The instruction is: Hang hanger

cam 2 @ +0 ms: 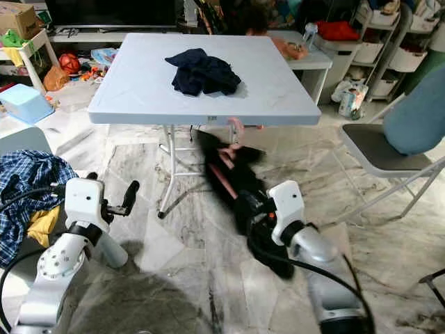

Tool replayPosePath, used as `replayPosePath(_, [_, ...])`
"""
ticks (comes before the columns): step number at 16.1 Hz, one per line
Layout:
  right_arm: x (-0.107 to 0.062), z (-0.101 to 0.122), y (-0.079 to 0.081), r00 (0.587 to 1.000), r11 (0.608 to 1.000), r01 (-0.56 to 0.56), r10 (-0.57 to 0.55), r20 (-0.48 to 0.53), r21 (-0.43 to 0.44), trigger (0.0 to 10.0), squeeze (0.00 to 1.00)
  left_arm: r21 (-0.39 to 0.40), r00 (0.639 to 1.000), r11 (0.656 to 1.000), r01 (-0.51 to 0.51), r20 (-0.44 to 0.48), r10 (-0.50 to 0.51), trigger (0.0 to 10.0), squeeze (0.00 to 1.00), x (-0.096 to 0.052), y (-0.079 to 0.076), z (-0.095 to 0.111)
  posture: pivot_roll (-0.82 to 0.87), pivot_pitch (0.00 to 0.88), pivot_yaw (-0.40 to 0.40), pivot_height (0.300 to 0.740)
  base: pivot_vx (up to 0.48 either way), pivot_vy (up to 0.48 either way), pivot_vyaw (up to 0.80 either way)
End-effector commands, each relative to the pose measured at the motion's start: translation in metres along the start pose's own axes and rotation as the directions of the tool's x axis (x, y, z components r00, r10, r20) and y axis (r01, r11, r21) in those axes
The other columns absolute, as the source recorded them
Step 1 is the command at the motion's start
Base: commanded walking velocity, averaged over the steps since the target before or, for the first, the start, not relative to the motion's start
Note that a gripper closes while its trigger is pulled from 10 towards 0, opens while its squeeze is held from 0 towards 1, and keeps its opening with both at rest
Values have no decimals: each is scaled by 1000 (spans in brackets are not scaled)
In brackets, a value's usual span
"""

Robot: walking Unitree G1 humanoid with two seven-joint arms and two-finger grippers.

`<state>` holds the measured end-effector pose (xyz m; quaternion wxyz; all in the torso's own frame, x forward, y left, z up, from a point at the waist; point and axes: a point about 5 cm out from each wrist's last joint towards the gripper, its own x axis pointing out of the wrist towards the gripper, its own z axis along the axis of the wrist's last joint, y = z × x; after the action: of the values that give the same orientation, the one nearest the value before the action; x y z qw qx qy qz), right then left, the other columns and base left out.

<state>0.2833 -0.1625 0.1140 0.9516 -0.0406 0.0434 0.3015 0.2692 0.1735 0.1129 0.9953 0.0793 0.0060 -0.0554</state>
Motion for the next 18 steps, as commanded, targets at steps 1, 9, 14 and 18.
replayPosePath(1, [0, 22, -5, 996, 997, -73, 75, 48, -32, 10000, 0, 16, 999, 999, 36, -29, -36, 10000, 0, 3, -4, -4, -59, 0, -47, 740, 0, 0, 0])
replayPosePath(9, [-25, 61, 25, 795, 795, -606, 603, -67, -33, 10000, 0, 47, 990, 990, 132, 37, -134, 10000, 0, 33, -36, 9, -96, 0, -52, 740, 0, 0, 0])
replayPosePath(14, [-42, 55, 8, 778, 789, -615, 603, -178, -12, 10000, 0, 92, 998, 993, 69, 10, -70, 10000, 0, 35, -17, 0, -104, 0, -47, 740, 0, 0, 0])
replayPosePath(18, [-36, 56, -15, 842, 847, -522, 492, -221, -102, 10000, 0, 112, 994, 989, 95, -60, -89, 10000, 0, 30, -10, -14, -97, 0, -52, 740, 0, 0, 0])
